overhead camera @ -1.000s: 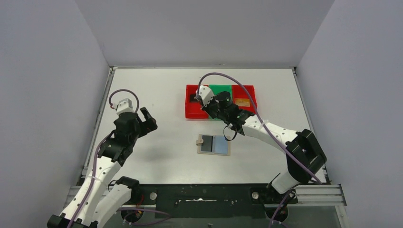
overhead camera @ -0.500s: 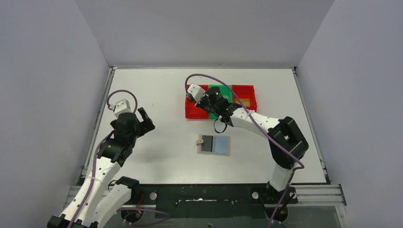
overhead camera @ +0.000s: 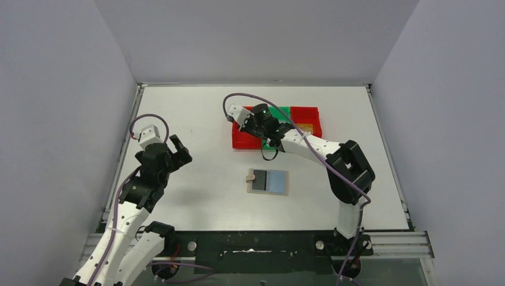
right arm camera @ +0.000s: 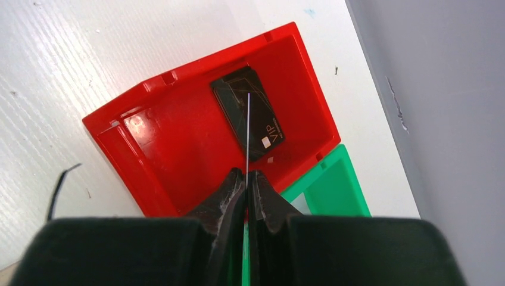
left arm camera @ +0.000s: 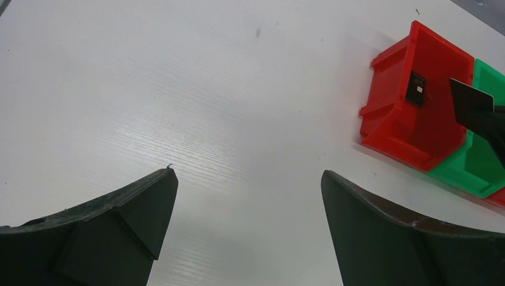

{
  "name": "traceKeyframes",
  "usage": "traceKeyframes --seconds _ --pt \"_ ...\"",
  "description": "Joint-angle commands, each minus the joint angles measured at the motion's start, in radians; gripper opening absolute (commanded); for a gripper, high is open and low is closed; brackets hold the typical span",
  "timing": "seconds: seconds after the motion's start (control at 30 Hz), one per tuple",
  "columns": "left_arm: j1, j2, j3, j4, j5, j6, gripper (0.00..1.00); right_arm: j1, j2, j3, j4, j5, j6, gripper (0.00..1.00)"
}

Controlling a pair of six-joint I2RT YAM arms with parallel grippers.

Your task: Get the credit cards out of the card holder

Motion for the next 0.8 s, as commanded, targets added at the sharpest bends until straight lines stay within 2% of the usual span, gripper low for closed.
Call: traceKeyframes --seconds 0.0,0.2,0.4,0.77 --pt "0.007 0.002 0.008 0.026 -0.011 0.003 0.94 -0.012 0.019 0.095 -0.020 -0.070 -0.042 0.01" --pt "0.006 0.008 0.012 0.017 -0.011 0.005 0.94 -0.015 0.131 0.213 -0.081 -0.010 -0.094 0.02" --pt "0.006 -0.002 0.010 0.023 -0.012 0.005 0.94 -0.032 0.216 0.267 -0.067 0.061 -0.155 0.03" --pt "0.008 0.020 0.016 0.023 0.007 0.014 0.94 -0.038 0.326 0.392 -0.092 0.086 -0.339 0.06"
